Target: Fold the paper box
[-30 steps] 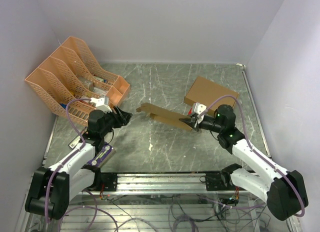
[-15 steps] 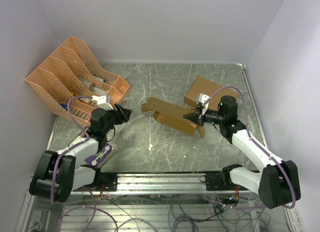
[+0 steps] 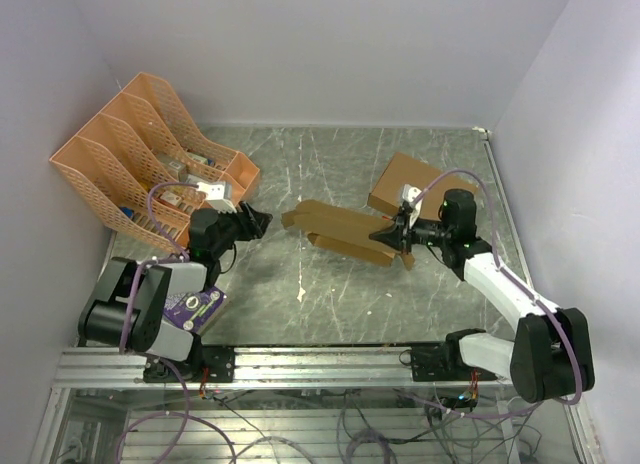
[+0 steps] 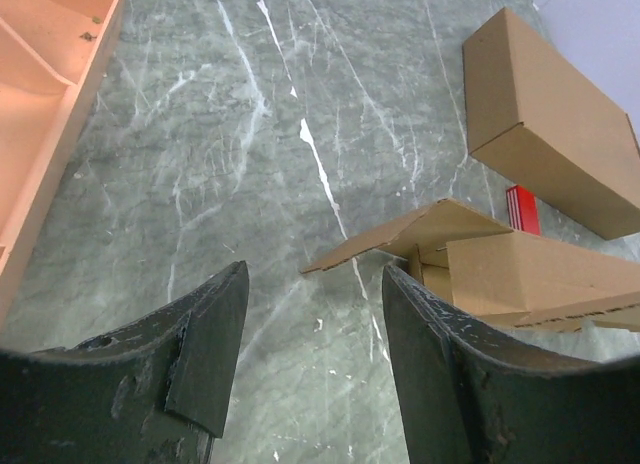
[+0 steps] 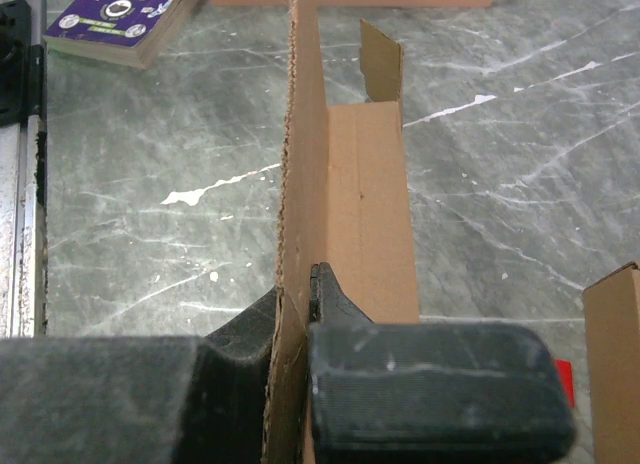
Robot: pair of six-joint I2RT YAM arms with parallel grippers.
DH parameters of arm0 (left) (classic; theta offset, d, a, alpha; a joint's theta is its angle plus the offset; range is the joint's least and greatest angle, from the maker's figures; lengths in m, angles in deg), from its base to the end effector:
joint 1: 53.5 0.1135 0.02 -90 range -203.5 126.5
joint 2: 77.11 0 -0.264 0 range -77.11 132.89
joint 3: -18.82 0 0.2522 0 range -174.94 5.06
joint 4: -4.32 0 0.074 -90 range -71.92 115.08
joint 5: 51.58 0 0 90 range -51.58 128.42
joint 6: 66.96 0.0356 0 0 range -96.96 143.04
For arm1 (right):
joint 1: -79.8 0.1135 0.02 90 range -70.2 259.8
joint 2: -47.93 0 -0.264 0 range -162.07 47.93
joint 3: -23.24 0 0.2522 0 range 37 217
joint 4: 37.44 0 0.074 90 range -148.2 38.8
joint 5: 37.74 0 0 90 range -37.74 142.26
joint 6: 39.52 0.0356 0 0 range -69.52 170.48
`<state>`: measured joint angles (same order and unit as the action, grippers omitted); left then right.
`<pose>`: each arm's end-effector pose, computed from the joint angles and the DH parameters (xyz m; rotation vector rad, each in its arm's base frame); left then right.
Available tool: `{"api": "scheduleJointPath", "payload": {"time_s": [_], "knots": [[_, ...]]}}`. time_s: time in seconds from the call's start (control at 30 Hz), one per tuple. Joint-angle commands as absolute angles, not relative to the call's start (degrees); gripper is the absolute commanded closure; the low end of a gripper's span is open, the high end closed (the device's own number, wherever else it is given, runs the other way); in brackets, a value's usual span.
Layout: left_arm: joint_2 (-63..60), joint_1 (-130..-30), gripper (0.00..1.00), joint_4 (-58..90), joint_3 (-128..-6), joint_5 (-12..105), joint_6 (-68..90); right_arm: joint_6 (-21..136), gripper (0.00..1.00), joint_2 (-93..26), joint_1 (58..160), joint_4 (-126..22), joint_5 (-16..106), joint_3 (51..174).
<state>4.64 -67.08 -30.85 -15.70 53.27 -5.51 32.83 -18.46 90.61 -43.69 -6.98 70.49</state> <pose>0.2500 -0.0698 0.1670 -0.0471 1.8376 -0.7538 0.2259 0.0743 0.2332 -1.0612 1.5732 0.9461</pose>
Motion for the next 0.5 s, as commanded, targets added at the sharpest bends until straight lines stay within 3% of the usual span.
{"api": "scheduleJointPath", "payload": {"time_s": [0.0,0.47], "knots": [[7.27,-66.77,0.34,-38.07,-17.81,54.15,-2.32,31.67,1.00,-20.41,88.81,-48.78,-9.52,72.96],[21.41,-70.14,0.37,-39.29,-27.95,54.43,-2.92,34.00,1.00,-22.37,88.09,-46.60,-10.23,74.79]]}}
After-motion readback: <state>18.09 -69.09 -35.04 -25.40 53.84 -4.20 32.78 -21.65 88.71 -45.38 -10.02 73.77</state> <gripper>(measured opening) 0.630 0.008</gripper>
